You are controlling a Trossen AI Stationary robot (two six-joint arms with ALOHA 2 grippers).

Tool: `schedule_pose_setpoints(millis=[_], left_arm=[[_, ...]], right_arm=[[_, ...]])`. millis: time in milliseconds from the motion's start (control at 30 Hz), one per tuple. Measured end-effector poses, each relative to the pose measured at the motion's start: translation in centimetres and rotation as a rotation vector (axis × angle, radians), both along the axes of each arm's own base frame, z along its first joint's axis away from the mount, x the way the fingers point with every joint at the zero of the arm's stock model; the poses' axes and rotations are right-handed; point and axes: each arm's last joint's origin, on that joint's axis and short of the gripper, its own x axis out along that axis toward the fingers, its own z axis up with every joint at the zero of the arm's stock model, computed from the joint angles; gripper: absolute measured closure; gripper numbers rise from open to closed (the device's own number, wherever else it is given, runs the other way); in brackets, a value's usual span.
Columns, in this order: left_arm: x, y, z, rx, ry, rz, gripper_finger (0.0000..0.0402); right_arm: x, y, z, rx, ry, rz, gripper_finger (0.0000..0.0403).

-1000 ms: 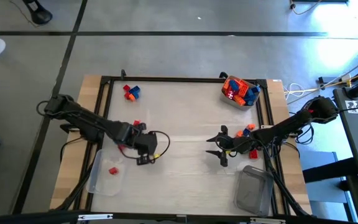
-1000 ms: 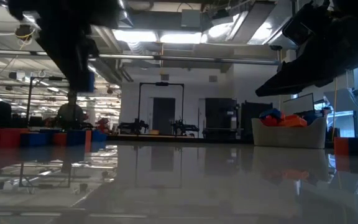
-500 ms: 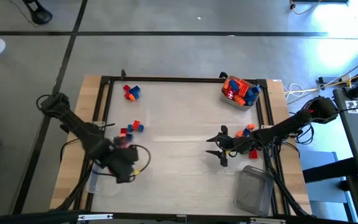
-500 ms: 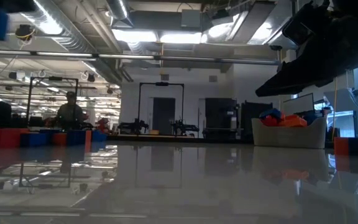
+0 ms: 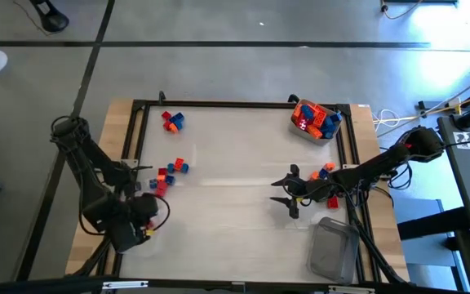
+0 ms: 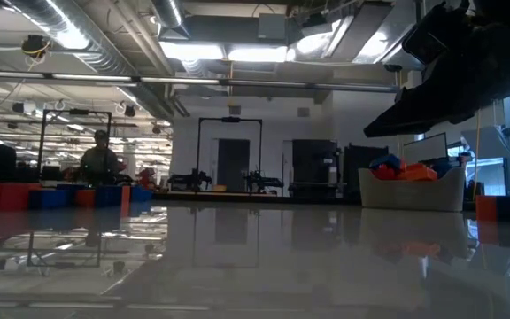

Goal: Sort blocks by size
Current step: Put the blue game piece into the transparent bin

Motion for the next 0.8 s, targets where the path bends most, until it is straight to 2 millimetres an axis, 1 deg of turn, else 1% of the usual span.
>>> schedule_pose_setpoints(millis=[200,433,633,800], left_arm=[[-1.2,0.2,-2.7,0.035,0.021,0.065,0.0306],[-1.5,0.4,-5.3,-0.001,0.017,0.172,0.0306],[-1.7,0.8,-6.3,-0.003,0.019,0.235,0.0306],[-1.6,0.8,-6.3,0.0,0.021,0.238,0.0304]], right_arm=[[0.0,0.0,0.0,0.0,0.0,0.0,0.0166],[0.0,0.0,0.0,-0.006,-0.006,-0.015,0.0166],[0.0,0.0,0.0,-0.006,-0.007,-0.014,0.0166],[0.0,0.0,0.1,-0.005,-0.007,-0.015,0.0166]])
